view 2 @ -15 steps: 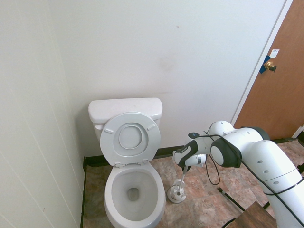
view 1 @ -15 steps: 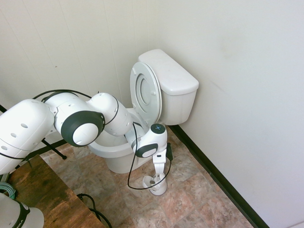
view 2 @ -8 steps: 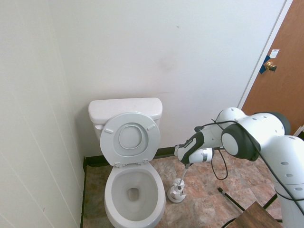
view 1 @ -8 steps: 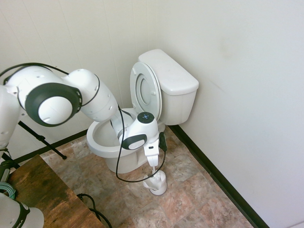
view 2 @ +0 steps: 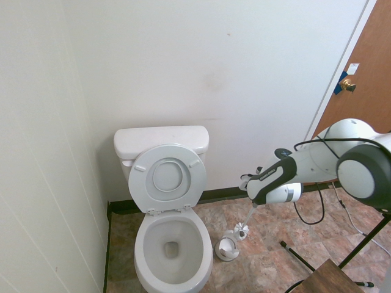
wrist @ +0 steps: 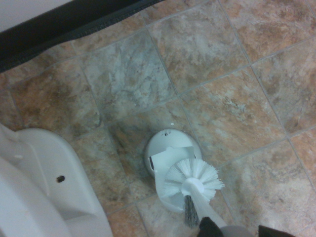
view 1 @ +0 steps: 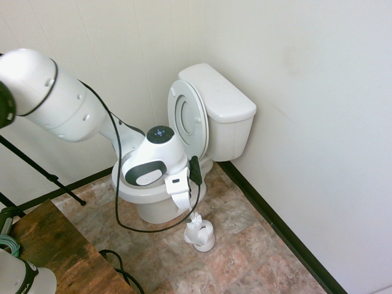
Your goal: Clean the toilet
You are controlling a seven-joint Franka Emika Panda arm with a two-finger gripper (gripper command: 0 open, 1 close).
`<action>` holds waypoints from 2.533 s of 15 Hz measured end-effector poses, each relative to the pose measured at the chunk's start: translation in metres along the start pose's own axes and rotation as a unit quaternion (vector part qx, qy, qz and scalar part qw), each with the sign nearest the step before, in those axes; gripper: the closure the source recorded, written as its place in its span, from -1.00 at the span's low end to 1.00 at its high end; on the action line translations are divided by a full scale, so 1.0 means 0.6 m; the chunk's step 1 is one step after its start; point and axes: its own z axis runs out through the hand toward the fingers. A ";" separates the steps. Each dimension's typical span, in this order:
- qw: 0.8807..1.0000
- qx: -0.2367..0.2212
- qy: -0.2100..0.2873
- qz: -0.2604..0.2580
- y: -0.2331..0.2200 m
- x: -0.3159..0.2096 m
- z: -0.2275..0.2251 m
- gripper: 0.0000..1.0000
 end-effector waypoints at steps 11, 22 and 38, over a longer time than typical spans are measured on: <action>0.993 0.010 -0.012 -0.120 -0.125 -0.211 -0.232 1.00; 0.986 0.017 -0.011 -0.164 -0.150 -0.373 -0.193 1.00; 0.984 -0.021 0.037 -0.173 -0.270 -0.619 0.133 1.00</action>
